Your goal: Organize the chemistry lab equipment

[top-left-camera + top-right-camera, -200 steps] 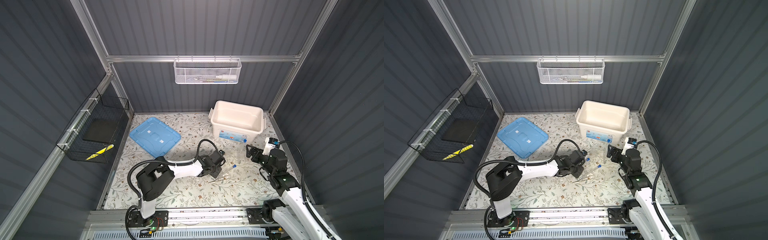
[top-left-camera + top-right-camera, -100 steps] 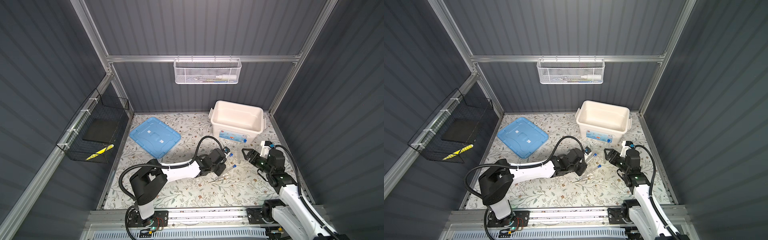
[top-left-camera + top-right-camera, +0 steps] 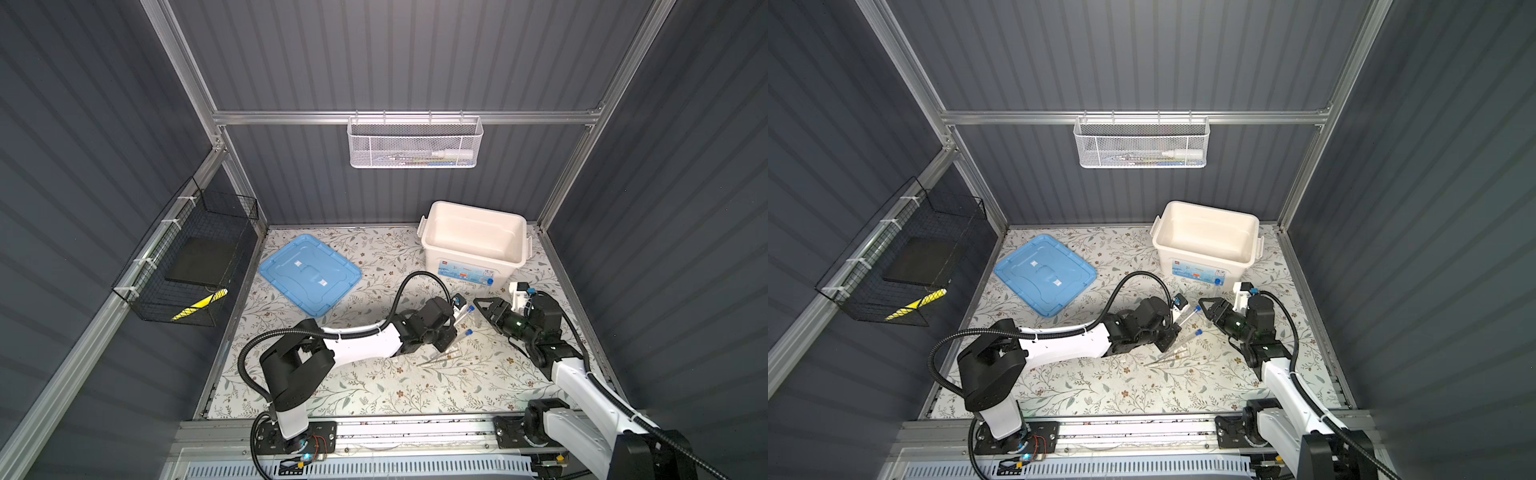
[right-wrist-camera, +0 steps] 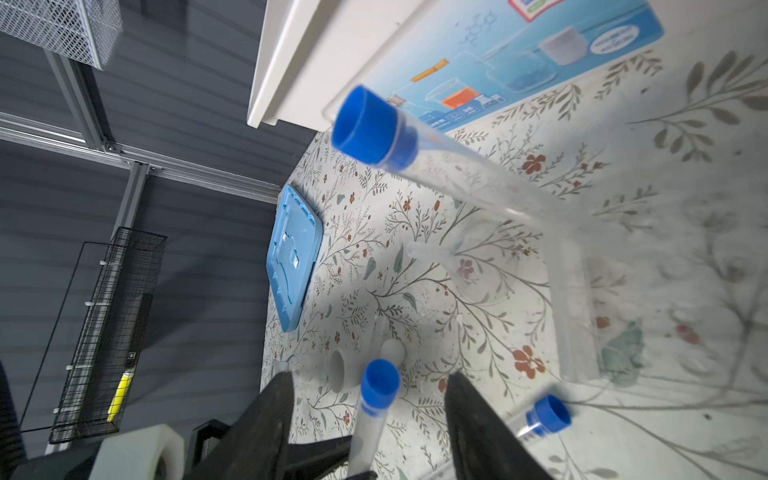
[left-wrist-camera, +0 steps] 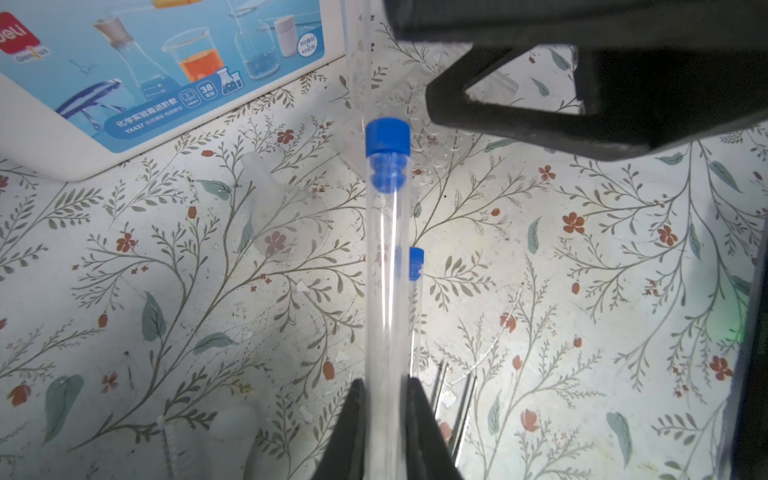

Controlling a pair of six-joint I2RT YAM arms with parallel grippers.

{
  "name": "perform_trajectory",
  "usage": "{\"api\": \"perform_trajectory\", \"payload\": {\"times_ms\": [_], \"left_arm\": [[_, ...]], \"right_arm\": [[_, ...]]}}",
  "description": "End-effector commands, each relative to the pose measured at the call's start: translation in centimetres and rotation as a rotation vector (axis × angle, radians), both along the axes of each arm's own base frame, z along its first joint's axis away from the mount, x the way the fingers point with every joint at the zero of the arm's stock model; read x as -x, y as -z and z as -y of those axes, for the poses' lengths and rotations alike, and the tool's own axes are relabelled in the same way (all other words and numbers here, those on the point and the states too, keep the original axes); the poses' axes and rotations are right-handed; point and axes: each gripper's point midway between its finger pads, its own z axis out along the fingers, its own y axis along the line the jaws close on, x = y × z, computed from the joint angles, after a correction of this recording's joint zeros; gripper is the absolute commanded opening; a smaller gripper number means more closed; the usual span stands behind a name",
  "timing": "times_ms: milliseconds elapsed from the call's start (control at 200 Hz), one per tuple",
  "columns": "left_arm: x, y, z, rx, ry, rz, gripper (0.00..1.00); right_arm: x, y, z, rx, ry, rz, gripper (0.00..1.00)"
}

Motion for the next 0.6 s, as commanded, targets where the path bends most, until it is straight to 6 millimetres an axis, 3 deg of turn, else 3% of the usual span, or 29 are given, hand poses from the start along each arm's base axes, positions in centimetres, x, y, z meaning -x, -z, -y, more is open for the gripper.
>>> {"api": "perform_trajectory", "payload": {"times_ms": [0,595], "left_arm": [[0.56,-1.43,0.63,0.036,0.039,0.024,0.14],[1.31,-1.42,1.24,0.049,0.073,0.031,0.14]], "right_arm": [[0.19,-0.04,-0.63,-0.04,-0.037,-0.001,0.58],[0.14,0.22,-0.9,-0.048,-0.053,-0.013,0.4]]}}
